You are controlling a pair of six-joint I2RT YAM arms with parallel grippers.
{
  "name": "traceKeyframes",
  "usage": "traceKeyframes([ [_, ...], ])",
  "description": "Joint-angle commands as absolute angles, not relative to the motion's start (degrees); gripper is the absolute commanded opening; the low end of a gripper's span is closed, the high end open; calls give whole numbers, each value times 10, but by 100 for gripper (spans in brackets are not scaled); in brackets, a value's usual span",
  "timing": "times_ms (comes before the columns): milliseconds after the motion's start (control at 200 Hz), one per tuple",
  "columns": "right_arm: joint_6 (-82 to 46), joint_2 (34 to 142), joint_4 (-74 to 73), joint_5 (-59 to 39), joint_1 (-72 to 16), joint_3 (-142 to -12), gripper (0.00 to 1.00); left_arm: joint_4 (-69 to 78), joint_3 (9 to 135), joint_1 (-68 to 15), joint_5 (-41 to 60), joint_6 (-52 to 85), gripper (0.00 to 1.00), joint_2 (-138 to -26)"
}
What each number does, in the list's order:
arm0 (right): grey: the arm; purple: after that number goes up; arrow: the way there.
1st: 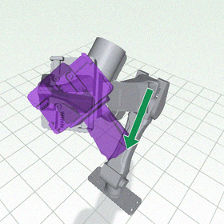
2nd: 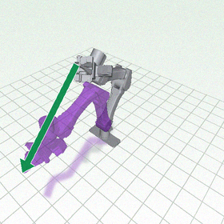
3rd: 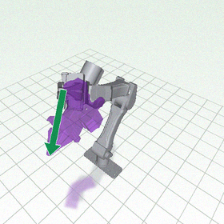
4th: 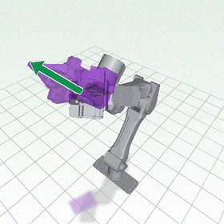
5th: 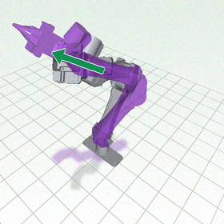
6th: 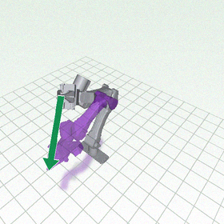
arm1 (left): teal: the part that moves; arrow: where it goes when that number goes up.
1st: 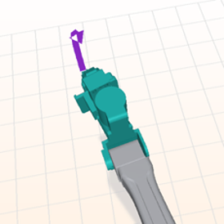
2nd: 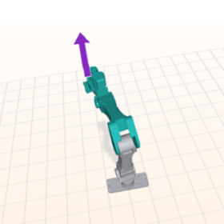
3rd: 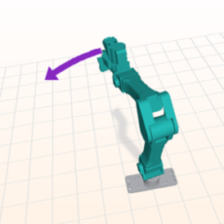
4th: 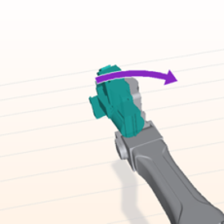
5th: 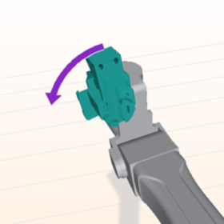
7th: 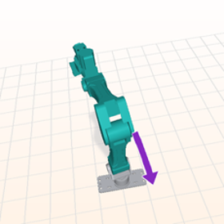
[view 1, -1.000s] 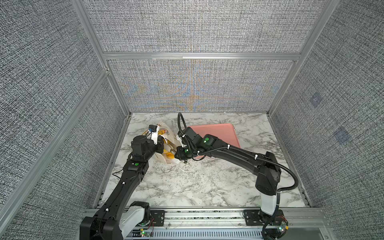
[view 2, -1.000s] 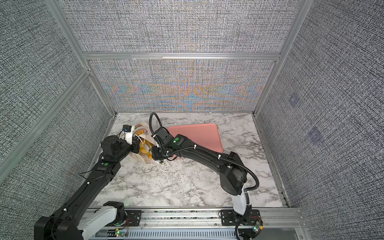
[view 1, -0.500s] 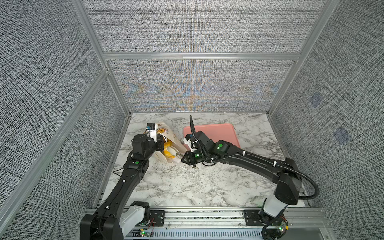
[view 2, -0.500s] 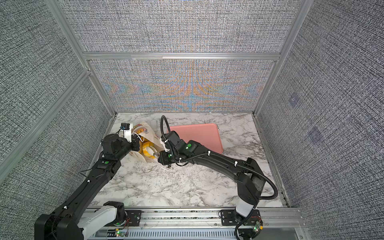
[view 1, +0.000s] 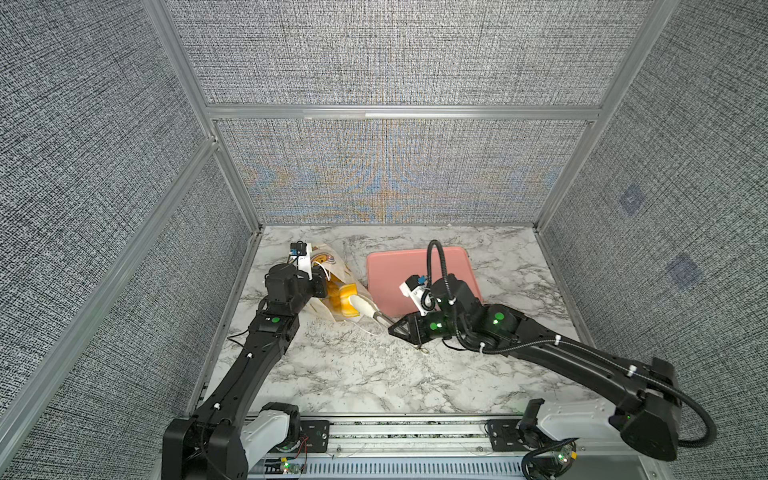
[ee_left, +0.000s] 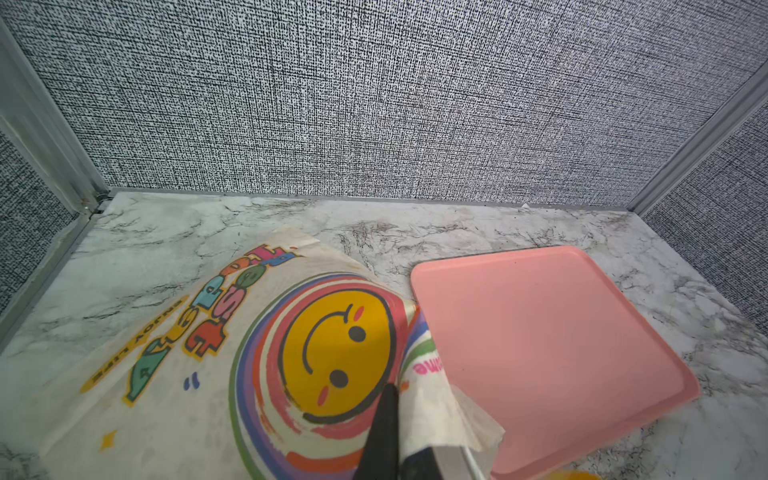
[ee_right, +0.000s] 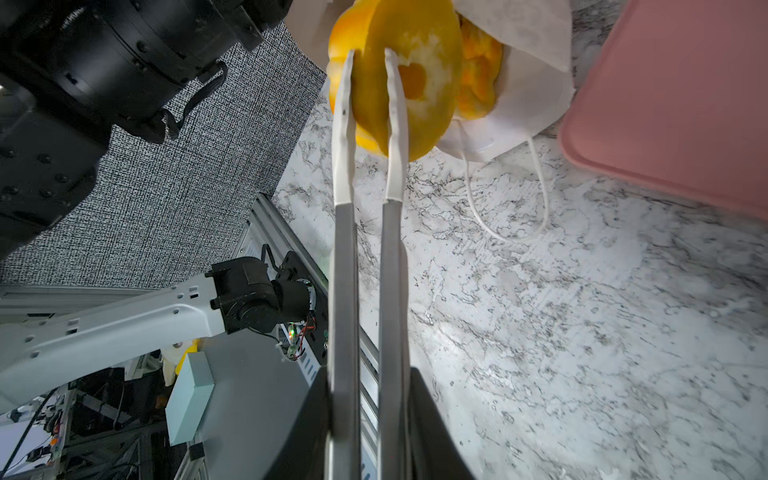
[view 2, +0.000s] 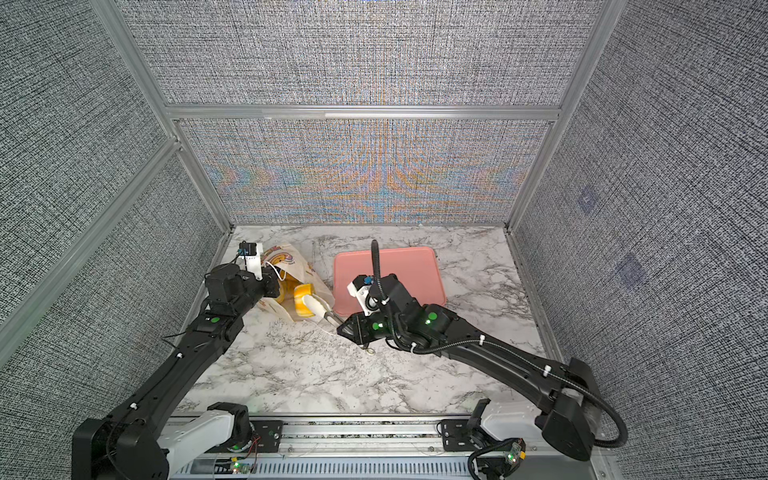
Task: Take the fake bread out of the paper bag
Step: 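Pull the ring-shaped bread out with the tongs and carry it onto the pink tray, then open the tongs to release the bread and draw the right gripper back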
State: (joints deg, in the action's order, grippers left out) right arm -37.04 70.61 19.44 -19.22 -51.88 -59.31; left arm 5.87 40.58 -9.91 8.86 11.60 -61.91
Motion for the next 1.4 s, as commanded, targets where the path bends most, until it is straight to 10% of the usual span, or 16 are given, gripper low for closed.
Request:
traceKeyframes([
  [0, -380, 653, 180, -206, -490, -563, 0, 35, 405, -98, 62, 126, 0, -617],
  [420, -444, 732, -35, -348, -258, -479, 0, 33, 403, -98, 58, 124, 0, -615],
  [1000, -516, 948, -155, -390, -199, -477, 0, 33, 399, -98, 57, 114, 0, -606],
  [1200, -475, 903, -35, -347, -175, -454, 36, 33, 398, -98, 61, 114, 0, -607],
  [1396, -466, 850, 5, -332, -150, -424, 47, 29, 398, -98, 61, 113, 0, -607],
])
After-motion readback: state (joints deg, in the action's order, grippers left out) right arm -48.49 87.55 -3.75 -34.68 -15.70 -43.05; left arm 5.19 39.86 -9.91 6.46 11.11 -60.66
